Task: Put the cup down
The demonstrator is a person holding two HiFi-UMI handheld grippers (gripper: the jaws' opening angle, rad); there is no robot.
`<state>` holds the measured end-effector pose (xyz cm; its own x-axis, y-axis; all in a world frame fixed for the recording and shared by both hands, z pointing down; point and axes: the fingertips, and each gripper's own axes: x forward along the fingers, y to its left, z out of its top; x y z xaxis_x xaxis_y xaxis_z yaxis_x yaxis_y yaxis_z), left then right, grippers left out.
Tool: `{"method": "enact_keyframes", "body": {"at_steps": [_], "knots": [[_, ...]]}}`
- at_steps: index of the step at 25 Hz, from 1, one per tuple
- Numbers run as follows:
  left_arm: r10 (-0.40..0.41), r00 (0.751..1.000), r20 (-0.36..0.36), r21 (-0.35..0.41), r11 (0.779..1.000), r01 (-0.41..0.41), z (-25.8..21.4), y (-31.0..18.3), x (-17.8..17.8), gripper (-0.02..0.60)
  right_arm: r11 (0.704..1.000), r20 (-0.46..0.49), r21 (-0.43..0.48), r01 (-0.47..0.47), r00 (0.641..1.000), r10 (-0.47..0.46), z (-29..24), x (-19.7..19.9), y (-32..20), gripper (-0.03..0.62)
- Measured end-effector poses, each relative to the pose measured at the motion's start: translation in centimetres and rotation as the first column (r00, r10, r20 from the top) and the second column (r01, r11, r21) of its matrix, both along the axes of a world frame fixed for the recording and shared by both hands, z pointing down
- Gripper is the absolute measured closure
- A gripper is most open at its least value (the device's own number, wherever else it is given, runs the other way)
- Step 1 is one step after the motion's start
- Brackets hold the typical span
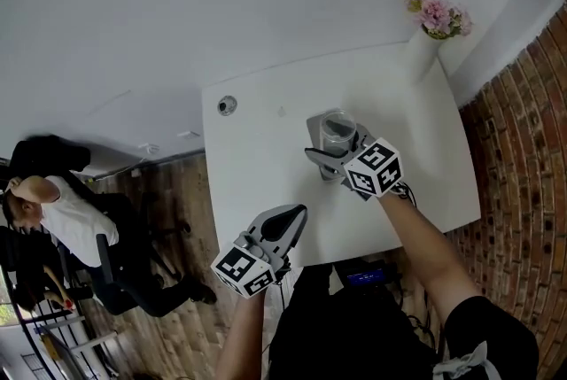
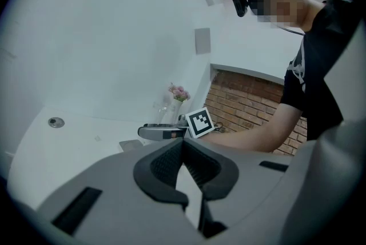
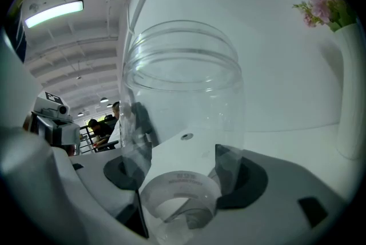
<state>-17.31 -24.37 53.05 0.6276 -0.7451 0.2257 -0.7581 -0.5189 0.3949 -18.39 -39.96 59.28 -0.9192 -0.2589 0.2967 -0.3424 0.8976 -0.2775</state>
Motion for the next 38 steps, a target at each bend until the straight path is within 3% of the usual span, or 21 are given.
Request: {"method": "enact_keyframes", "body": {"at_steps": [11, 17, 29, 31, 33, 35, 38], "knots": [[0.013, 1.000, -0.007, -0.016, 1.000, -0.013, 0.5, -0.7, 0.3, 0.575, 0.970, -0.002, 0.233, 0.071, 0.997, -0.073, -0.3, -0.5, 1.7, 0.235], [0.012, 1.000, -0.007, -0.015, 1.000, -0.012, 0.5, -1.0, 0.0, 0.575, 0.950, -0.010, 0.306, 0.068, 0.998, -0.068, -0.1, -0.3, 2.9, 0.235], [-0.013, 1.000, -0.006, 0.009, 1.000, 0.013, 0.1, -1.1, 0.0, 0.575, 0.953, -0.010, 0.300, 0.036, 0.999, -0.035, 0.3, -0.2, 3.0, 0.229], [-0.007, 1.000, -0.005, 0.013, 1.000, 0.007, -0.1, -1.0, 0.2, 0.575, 0.959, -0.007, 0.282, 0.028, 1.000, -0.027, 0.3, -0.1, 3.1, 0.193], [-0.005, 1.000, -0.004, 0.017, 1.000, 0.005, -0.2, -1.0, 0.2, 0.575, 0.965, 0.014, 0.261, 0.007, 1.000, -0.011, 0.1, 0.1, 3.0, 0.102], [-0.005, 1.000, -0.002, 0.019, 1.000, 0.005, -0.3, -0.9, 0.2, 0.575, 0.971, 0.024, 0.240, -0.017, 1.000, 0.012, 0.1, 0.7, 3.0, 0.055], [-0.004, 1.000, 0.006, 0.016, 1.000, 0.004, -0.2, -0.6, 0.0, 0.575, 0.975, 0.011, 0.220, -0.031, 0.999, 0.030, 0.2, 1.6, 3.1, 0.052]]}}
